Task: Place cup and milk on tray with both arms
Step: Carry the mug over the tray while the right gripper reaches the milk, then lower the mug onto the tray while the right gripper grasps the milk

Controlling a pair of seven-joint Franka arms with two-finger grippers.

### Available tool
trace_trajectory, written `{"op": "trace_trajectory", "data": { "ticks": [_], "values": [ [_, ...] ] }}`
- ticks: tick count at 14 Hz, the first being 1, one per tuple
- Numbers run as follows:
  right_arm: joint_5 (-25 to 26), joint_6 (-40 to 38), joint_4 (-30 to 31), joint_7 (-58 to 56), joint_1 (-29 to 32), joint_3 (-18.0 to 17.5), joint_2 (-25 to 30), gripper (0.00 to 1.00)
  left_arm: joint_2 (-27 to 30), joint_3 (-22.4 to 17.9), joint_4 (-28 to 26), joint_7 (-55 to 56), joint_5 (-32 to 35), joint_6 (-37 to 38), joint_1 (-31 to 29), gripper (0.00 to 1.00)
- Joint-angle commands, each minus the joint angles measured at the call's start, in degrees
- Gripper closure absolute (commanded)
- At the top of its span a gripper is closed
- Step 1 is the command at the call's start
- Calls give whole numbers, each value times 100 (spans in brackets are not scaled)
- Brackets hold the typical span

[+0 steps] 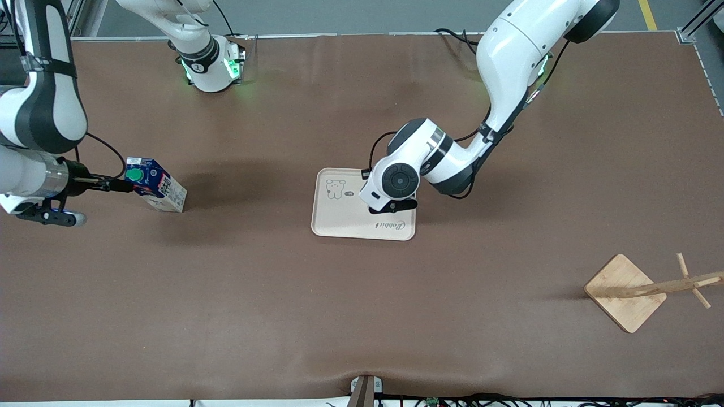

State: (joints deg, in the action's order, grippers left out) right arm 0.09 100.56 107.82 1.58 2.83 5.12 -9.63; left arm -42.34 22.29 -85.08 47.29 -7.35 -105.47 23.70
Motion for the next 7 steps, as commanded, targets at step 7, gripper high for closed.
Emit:
{"op": "trace_trajectory", "data": {
  "ticks": [7],
  "values": [
    [88,288,951,-280,-107,-20,594,0,-240,-58,220,70,-30,396,73,95]
  ]
}}
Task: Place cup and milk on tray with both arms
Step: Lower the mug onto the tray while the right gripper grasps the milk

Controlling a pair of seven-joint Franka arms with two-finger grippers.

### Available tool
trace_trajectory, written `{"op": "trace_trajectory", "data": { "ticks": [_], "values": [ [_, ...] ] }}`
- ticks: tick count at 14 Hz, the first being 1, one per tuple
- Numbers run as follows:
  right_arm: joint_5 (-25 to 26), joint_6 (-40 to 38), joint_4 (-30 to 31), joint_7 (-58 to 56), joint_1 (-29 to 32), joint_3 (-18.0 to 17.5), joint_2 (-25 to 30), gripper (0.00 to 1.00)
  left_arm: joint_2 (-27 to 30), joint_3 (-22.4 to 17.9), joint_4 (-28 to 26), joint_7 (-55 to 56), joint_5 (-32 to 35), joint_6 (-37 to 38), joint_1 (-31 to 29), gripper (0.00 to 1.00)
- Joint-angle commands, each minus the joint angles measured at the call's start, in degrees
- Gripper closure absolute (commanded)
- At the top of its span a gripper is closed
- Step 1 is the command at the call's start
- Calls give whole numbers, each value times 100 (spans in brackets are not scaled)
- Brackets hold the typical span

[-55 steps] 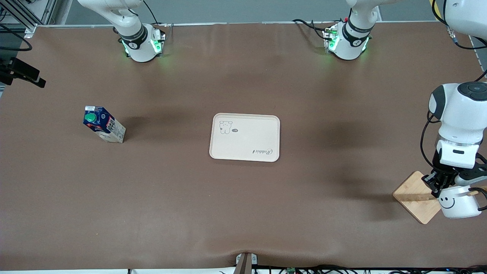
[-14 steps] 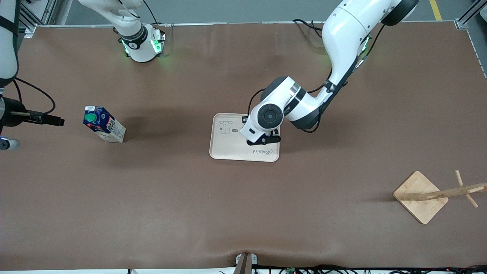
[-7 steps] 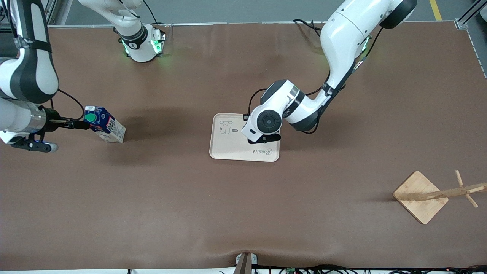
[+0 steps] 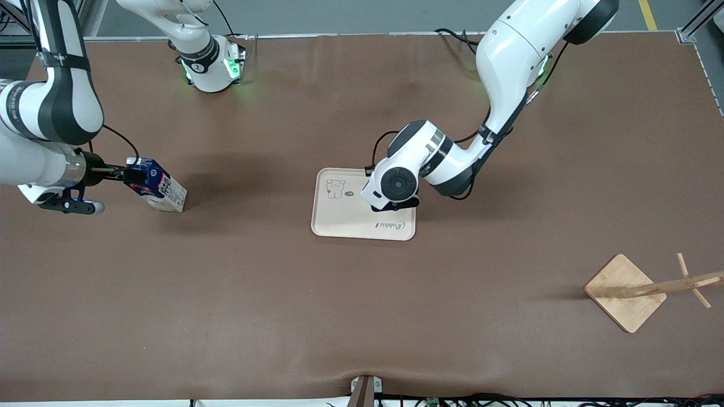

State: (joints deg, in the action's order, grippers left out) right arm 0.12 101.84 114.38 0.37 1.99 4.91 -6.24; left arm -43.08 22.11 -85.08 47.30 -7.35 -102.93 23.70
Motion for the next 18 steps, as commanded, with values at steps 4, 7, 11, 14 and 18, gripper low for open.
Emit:
{"op": "trace_trajectory", "data": {
  "ticks": [4,7,11,14,18],
  "values": [
    [85,459,541,-660,152,10,264,0,-157,-40,255,51,50,151,64,32],
    [85,879,979,-670,188,10,386,0,-104,-40,465,51,67,212,73,0],
    [85,1048,1157,-643,179,10,457,0,115,-84,1037,60,163,976,21,0],
    [76,1153,1305,-626,188,10,448,0,764,-224,1037,34,830,1099,-199,0],
    [76,1101,1350,-599,188,10,431,45,1520,-348,1028,-141,1490,1197,-839,0]
  ]
}}
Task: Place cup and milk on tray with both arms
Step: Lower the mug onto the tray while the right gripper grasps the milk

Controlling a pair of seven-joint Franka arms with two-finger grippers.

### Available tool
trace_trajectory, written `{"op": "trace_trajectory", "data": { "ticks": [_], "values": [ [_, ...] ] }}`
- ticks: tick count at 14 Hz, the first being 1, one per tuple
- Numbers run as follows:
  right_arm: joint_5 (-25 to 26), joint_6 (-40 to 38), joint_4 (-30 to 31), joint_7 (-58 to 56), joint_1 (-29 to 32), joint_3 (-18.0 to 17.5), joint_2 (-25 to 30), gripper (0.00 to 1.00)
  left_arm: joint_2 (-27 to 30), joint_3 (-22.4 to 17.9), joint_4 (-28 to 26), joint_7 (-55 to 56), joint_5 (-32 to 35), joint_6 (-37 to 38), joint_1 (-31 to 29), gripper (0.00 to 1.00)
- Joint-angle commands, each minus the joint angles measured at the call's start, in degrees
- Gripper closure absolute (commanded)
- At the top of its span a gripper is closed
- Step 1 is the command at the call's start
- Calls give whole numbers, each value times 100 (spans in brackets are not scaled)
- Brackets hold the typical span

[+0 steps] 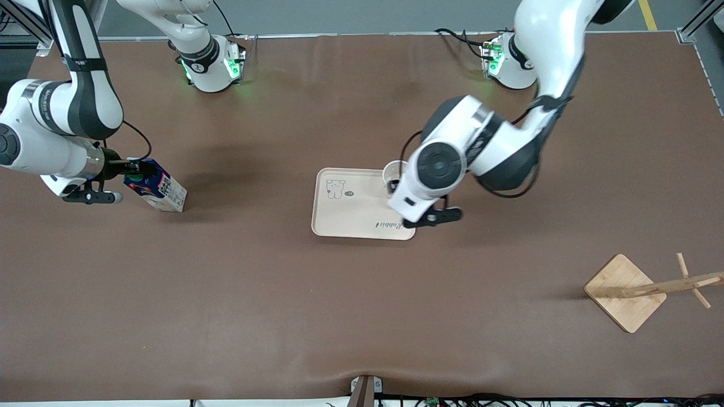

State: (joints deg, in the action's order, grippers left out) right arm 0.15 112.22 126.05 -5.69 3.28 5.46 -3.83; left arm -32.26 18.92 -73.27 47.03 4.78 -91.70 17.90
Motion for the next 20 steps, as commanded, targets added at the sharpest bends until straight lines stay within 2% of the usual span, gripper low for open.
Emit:
{"op": "trace_trajectory", "data": {
  "ticks": [1,2,4,5,6,10,13,15,18,20],
  "values": [
    [73,20,166,-2,59,-45,189,59,587,-37,-152,-272,356,73,-409,0],
    [73,-146,122,-19,76,-45,181,73,711,-37,-152,-447,392,82,-584,0],
    [73,-488,-53,-55,76,-45,172,90,1097,-37,-161,-764,419,117,-1076,0],
    [73,-830,-298,-46,76,-45,111,93,1212,-37,-161,-1026,462,230,-1287,0],
    [30,-1181,-535,-46,120,-36,14,100,1239,-46,-161,-1194,523,379,-1437,0],
    [3,-1912,-1300,-151,138,-36,-144,100,1695,-37,-161,-1626,858,627,-1658,0],
    [-23,-2807,-2239,-459,-46,-63,-460,100,2073,-160,-275,-2047,788,653,-1720,0],
    [-390,-3345,-2968,-380,-476,-54,-671,100,2398,-405,-468,-2756,700,662,-1799,0],
    [-1128,-3523,-3629,468,-862,-63,-909,100,2925,-950,-933,-3445,95,653,-1790,0],
    [-1297,-3532,-3981,1190,-1345,-63,-1093,100,3250,-986,-1232,-3490,67,653,-1808,0]
  ]
}}
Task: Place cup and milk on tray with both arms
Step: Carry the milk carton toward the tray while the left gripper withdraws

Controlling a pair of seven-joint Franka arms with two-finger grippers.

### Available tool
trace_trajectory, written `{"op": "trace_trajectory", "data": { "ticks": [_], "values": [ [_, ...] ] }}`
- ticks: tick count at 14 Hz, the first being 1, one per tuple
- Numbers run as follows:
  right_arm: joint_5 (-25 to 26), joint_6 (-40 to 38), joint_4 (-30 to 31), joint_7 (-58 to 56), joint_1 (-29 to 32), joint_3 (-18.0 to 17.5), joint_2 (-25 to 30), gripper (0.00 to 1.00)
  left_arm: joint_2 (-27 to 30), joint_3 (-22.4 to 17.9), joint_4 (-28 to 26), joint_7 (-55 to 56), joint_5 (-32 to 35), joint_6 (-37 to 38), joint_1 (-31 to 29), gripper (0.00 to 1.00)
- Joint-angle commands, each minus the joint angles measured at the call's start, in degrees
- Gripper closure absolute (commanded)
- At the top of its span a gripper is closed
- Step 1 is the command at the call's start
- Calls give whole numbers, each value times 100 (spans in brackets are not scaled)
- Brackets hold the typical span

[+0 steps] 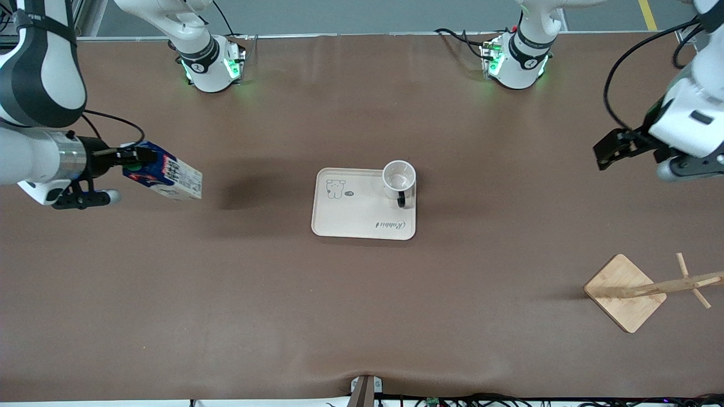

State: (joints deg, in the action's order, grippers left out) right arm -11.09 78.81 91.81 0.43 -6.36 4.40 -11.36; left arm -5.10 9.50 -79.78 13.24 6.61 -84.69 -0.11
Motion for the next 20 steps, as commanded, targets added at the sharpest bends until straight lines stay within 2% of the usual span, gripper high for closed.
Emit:
{"op": "trace_trajectory", "data": {
  "ticks": [1,2,4,5,7,9,15,18,20],
  "values": [
    [-192,-182,-707,877,-680,35,-445,100,737,-96,-801,-128,-116,-100,29,0],
    [-227,-173,-830,1228,-961,43,-568,100,904,-236,-1029,-146,-116,-162,125,0],
    [-725,-112,-1154,2097,-1323,43,-901,100,1238,-501,-1460,-155,-116,-329,310,0],
    [-911,-103,-1383,2485,-1498,43,-1120,100,1283,-501,-1497,-190,-116,-321,284,0],
    [-948,19,-1927,3136,-1876,43,-1577,100,1345,-493,-1506,-225,-116,-312,266,0],
    [-956,475,-2149,3673,-2097,43,-1816,100,1310,-458,-1488,-216,-116,-381,275,0],
    [-1035,969,-2114,3684,-2554,35,-2282,100,1275,-440,-1488,-216,-230,-505,310,0],
    [-1360,1066,-2114,3247,-2695,35,-2607,100,1266,-422,-1488,-234,-380,-487,319,0],
    [-1370,1066,-2114,3201,-2748,35,-2652,100,1257,-396,-1488,-251,-380,-487,328,0]
  ]
}}
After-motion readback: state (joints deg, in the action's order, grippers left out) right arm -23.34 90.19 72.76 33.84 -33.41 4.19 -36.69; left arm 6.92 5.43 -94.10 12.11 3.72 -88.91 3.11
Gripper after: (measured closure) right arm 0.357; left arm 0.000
